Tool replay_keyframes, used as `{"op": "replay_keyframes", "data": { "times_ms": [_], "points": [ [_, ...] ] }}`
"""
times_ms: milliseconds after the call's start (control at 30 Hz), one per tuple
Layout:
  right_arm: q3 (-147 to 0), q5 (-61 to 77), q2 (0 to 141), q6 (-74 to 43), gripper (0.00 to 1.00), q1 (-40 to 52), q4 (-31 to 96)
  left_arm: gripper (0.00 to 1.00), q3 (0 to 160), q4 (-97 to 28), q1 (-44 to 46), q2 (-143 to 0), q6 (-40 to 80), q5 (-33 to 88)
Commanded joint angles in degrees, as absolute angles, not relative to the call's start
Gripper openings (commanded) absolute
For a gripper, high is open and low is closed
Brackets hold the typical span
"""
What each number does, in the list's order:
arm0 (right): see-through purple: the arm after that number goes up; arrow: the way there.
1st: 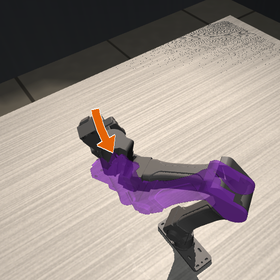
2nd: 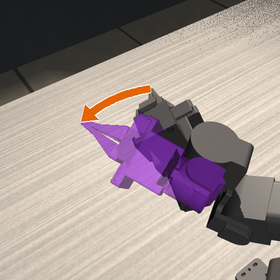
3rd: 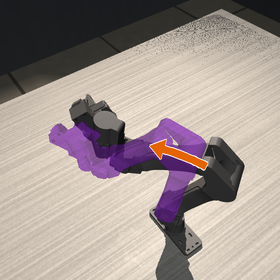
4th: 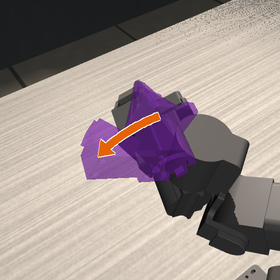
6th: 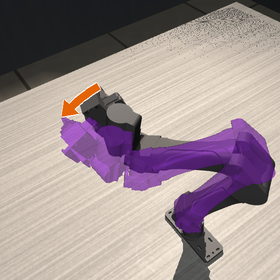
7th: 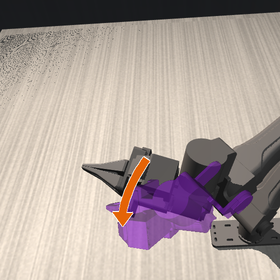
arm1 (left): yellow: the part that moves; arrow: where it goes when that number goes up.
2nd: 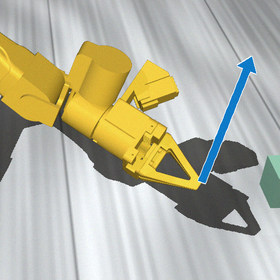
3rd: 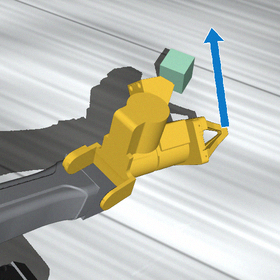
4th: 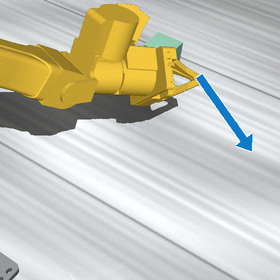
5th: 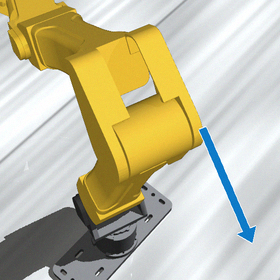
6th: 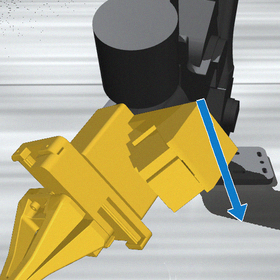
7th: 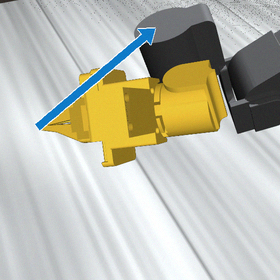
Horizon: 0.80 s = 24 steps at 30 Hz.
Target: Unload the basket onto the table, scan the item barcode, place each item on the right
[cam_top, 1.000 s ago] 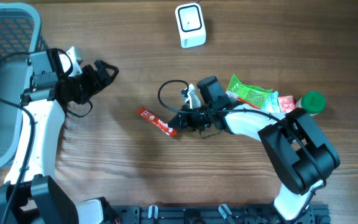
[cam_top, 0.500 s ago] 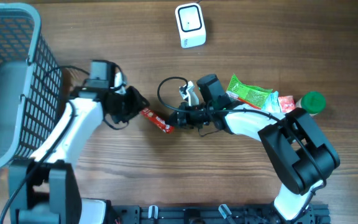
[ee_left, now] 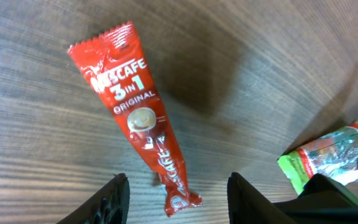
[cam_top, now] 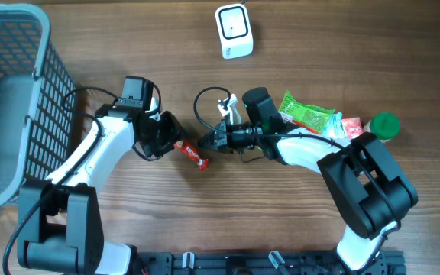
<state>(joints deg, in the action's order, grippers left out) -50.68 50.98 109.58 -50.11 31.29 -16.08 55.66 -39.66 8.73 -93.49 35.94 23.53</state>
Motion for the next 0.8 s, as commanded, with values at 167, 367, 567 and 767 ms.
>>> {"op": "replay_keyframes", "data": {
  "times_ms": [167,367,567,767],
  "points": [
    [-50.5,47.8,109.4,-44.8,0.06,31.0,-15.4,0.54,54.5,-40.1,8.8,-94.4,36.5,18.5],
    [-50.5,43.0,109.4,-43.2,0.08,31.0,-13.1,0.49,51.1,-34.6,8.9,-96.8,40.0,18.6],
    [-50.5,42.1,109.4,-41.8,0.29,32.4,-12.1,0.48,50.6,-33.3,8.9,-97.5,39.9,18.5],
    [-50.5,34.0,109.4,-39.0,0.31,35.2,-9.5,0.45,50.5,-32.1,8.9,-97.7,39.9,18.4]
  ]
}}
